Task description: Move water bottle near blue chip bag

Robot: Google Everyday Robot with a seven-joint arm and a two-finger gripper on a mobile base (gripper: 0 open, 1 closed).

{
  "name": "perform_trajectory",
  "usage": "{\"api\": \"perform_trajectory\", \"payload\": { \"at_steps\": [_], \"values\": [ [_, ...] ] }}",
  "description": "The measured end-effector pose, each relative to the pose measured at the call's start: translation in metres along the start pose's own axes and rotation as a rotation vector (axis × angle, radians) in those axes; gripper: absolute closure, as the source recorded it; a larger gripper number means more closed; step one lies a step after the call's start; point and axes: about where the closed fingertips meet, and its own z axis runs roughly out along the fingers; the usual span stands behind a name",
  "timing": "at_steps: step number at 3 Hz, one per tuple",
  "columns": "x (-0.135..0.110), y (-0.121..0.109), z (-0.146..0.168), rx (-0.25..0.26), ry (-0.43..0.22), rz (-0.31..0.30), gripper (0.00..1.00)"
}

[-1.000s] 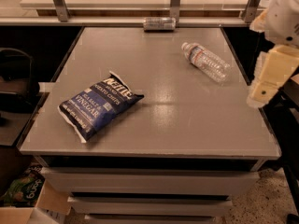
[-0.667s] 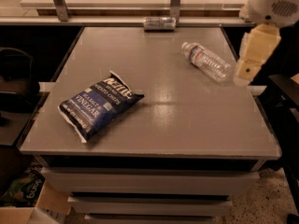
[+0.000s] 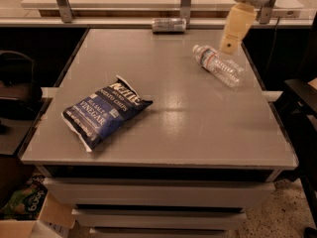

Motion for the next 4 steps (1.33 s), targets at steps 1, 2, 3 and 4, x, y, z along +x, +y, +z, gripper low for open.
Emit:
{"api": "perform_trajectory", "payload": {
  "at_steps": [1,2,3,4],
  "values": [
    [-0.013,-0.020,0.035,0.012,0.032,0.118,0.00],
    [-0.015,-0.026,0.074,-0.013,0.062,0.210,0.00],
    [-0.013,-0.023,0.112,-0.052,0.090,0.266,0.00],
    [-0.010,-0.016,0.142,-0.100,0.110,0.294,0.00]
  ]
}}
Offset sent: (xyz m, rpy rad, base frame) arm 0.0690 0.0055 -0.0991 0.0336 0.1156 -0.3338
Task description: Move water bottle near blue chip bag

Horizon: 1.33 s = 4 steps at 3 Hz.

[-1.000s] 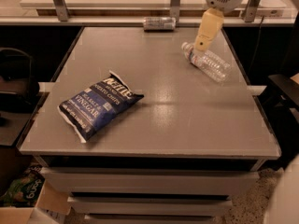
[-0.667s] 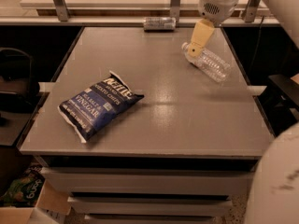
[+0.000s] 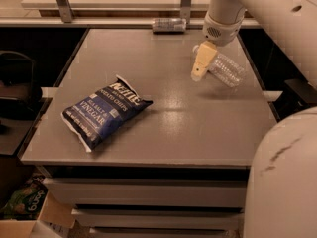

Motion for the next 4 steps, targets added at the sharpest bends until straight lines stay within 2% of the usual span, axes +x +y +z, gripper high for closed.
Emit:
{"api": "perform_trajectory", "payload": {
  "at_steps": [1,2,3,4],
  "values": [
    [0.001,0.005,0.021,-0.034,0.014,0.007,0.16],
    [0.001,0.009,0.033,-0.057,0.019,0.002,0.40],
    [-0.002,0.012,0.030,-0.055,0.008,-0.024,0.63],
    [-0.012,0.014,0.007,-0.007,-0.036,-0.084,0.87]
  ]
}}
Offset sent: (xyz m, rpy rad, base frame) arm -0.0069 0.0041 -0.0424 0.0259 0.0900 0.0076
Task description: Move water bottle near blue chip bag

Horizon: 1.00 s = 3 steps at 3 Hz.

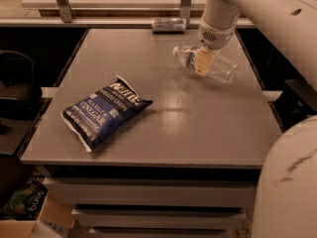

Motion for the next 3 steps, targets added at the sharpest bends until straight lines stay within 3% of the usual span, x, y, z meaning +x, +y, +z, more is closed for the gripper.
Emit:
{"api": "perform_trajectory", "payload": {
  "at_steps": [1,2,3],
  "values": [
    [-0.017,0.005,-0.040,0.069,-0.065,-0.093,1.00],
    [-0.042,0.023,-0.077,0.087,-0.139,-0.246,1.00],
    [-0.043,0.023,-0.077,0.090,-0.140,-0.284,1.00]
  ]
}}
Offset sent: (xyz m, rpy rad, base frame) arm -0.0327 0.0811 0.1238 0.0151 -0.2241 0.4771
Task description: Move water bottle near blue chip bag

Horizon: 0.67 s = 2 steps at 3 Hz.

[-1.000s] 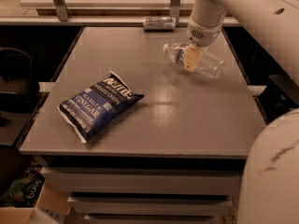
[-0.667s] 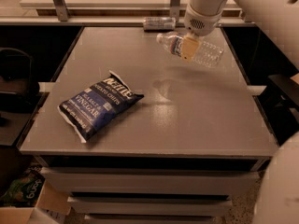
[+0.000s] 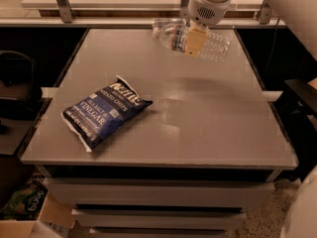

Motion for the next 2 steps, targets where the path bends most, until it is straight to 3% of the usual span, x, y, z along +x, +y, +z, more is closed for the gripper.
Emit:
{"api": "perform_trajectory", "payload": {
  "at_steps": [1,2],
  "values": [
    [0.000,0.000,0.000,0.000,0.000,0.000,1.00],
    [-0.004,0.008,0.012,-0.002,-0.001,-0.079,1.00]
  ]
}}
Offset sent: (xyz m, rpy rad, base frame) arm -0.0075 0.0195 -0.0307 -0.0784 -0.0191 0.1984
